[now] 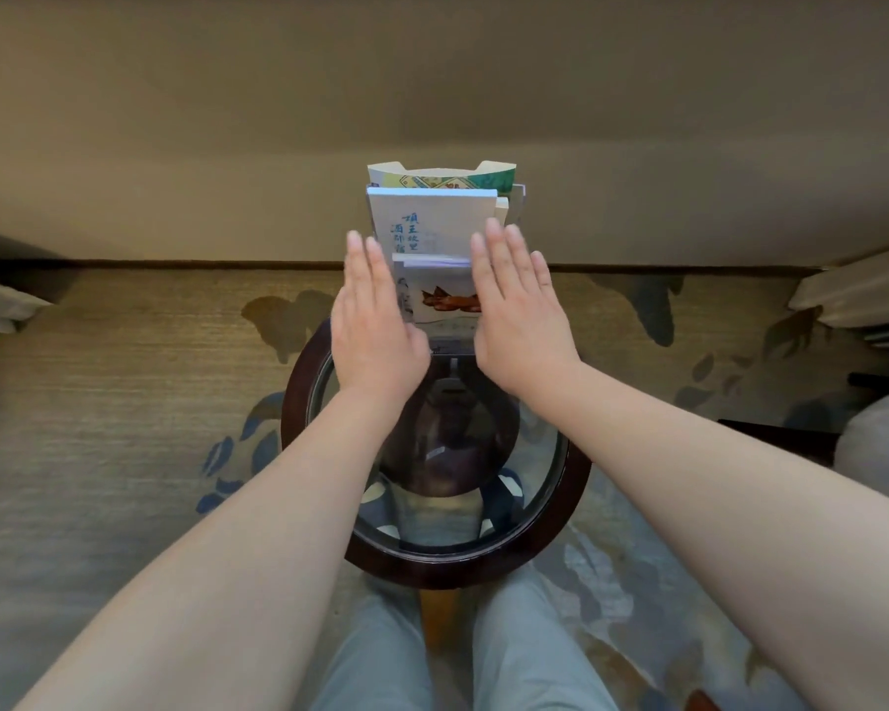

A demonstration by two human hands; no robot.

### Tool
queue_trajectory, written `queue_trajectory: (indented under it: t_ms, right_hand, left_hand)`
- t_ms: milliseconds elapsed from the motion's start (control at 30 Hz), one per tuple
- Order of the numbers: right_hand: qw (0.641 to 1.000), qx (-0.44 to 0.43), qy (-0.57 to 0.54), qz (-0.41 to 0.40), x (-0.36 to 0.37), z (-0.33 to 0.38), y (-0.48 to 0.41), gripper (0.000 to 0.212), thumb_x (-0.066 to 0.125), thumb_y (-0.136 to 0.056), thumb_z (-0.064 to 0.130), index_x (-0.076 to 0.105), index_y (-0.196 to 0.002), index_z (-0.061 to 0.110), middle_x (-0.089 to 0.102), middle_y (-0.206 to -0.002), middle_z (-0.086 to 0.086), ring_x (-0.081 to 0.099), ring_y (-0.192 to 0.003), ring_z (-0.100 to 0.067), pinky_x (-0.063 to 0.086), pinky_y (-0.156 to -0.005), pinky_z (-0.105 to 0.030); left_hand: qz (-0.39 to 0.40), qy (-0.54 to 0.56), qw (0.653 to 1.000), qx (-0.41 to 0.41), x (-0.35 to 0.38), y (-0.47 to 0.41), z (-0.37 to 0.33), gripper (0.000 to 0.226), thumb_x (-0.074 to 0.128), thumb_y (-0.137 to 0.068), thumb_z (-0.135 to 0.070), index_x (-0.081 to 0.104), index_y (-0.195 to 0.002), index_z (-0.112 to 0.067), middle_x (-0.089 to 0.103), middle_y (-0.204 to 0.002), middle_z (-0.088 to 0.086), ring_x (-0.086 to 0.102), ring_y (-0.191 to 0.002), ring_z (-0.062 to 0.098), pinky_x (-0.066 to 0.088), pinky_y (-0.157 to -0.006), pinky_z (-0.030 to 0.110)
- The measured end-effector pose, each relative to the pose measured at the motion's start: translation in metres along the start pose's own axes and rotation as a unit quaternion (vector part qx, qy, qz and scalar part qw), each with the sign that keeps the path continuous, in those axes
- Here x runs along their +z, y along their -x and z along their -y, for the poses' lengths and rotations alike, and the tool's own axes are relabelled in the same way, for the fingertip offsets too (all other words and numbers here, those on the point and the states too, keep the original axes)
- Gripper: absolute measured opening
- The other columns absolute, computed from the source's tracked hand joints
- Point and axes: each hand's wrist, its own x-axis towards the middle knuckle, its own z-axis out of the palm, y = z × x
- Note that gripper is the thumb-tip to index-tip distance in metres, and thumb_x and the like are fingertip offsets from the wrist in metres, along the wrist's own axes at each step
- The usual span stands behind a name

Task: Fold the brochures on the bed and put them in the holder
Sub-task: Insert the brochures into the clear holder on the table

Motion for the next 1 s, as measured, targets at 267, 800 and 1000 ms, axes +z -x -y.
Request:
queue_trajectory:
  t_ms: [267,800,1000]
  right_hand:
    - [0.942,0.200,-0.257,0.080,0.008,-0.012,0.002,0.112,0.066,-0.092,0.005,-0.019,-0.161,0.031,0.016,-0.172,0.003,0.035,-0.150,-0.026,0.050,-0.110,-0.050]
    - [0.926,0.215,-0.301,0.071,-0.001,-0.001,-0.020,0.096,0.063,-0.095,0.004,0.002,-0.166,0.023,0.001,-0.174,0.002,0.039,-0.149,-0.024,0.052,-0.108,-0.035]
    - [0.915,0.226,-0.324,0.088,-0.006,-0.007,-0.016,0.093,0.064,-0.096,0.006,0.006,-0.165,0.027,0.030,-0.168,0.001,0.049,-0.142,-0.022,0.053,-0.107,-0.045]
  left_hand:
    - [0.124,0.288,0.943,-0.112,0.010,-0.010,0.014,0.113,0.072,-0.091,-0.007,-0.012,-0.162,-0.034,0.038,-0.163,0.000,0.045,-0.144,0.021,0.046,-0.114,0.047]
    - [0.096,0.320,0.939,-0.078,0.004,-0.040,0.001,0.111,0.069,-0.089,-0.004,-0.007,-0.163,-0.037,0.027,-0.167,-0.009,0.039,-0.146,0.015,0.046,-0.099,0.021]
    - [0.106,0.273,0.956,-0.029,-0.002,-0.044,0.013,0.094,0.072,-0.084,-0.006,0.022,-0.161,-0.027,0.035,-0.163,-0.004,0.035,-0.149,0.018,0.047,-0.114,0.048]
